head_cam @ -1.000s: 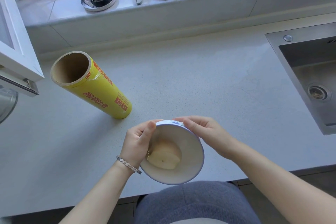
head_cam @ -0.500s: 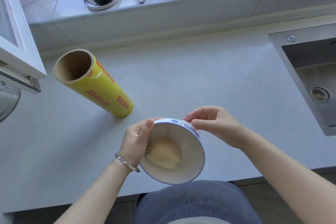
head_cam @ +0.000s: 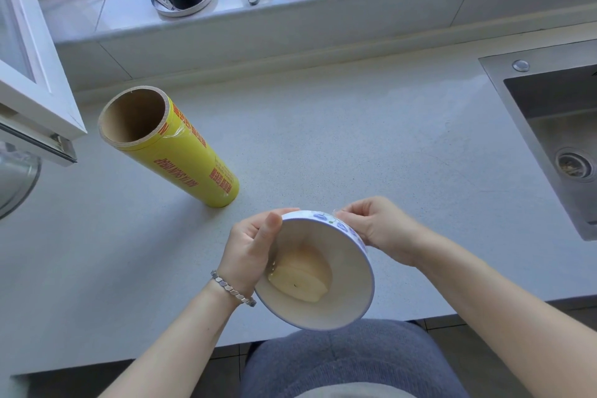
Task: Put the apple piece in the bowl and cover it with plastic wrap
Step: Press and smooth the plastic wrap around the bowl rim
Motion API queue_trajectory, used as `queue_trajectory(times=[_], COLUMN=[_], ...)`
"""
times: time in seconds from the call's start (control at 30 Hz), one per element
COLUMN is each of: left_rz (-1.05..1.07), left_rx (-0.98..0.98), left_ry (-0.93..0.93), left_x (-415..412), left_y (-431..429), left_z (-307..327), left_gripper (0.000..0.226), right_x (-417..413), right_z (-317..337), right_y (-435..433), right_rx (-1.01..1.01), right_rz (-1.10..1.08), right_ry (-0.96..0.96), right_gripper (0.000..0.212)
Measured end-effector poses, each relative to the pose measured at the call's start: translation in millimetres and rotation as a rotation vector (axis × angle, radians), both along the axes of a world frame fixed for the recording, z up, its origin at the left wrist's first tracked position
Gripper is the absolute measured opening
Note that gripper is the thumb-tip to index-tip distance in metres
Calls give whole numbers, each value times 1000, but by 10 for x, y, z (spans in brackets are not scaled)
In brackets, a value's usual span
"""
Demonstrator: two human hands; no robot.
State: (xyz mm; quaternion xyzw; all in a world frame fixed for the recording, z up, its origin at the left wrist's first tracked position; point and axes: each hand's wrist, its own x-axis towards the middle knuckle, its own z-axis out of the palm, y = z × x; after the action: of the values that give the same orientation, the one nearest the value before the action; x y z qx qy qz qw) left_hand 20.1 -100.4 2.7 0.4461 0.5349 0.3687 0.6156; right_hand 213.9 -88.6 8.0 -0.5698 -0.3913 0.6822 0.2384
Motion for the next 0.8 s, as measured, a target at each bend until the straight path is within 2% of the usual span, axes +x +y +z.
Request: queue_trajectory(times=[0.07,0.13,0.2,0.27,0.37,0.47,0.57,0.67,0.77,0.8], left_rz=[6,6,7,23,74,166,279,328,418,423], left_rx=[-14,-26,-21,-17,-30,-65,-115,-94,-97,-112], left_ry=[-15,-33,-15,-10,-64,-87,-74,-65,-61,-75], left_x=[3,3,4,0,-20,4,44,53,56,63], left_y=[6,19,27,26,18,23,43,58,90,93], left_z=[-7,-7,-8,-21,-57,-64,-48,-6,12,0], left_gripper=[67,68,66,66,72,67,49,41,38,38], right_x=[-2,-7,-11,-1,59,29,-44,-47,-9,-20], right_z=[7,27,46,56,69,42,18,25,-64,-89], right_y=[6,-1,-14,-60,-132,-223,-215,-158,-179,-203], right_rx=[-64,19,199,301,251,259,254,196,107,110], right_rz=[-25,-108,-114,-17,62,62,60,109,67,42], right_ry=[73,127,53,-48,16,134,166,133,213,246], right_gripper=[25,25,25,26,40,32,64,62,72,69])
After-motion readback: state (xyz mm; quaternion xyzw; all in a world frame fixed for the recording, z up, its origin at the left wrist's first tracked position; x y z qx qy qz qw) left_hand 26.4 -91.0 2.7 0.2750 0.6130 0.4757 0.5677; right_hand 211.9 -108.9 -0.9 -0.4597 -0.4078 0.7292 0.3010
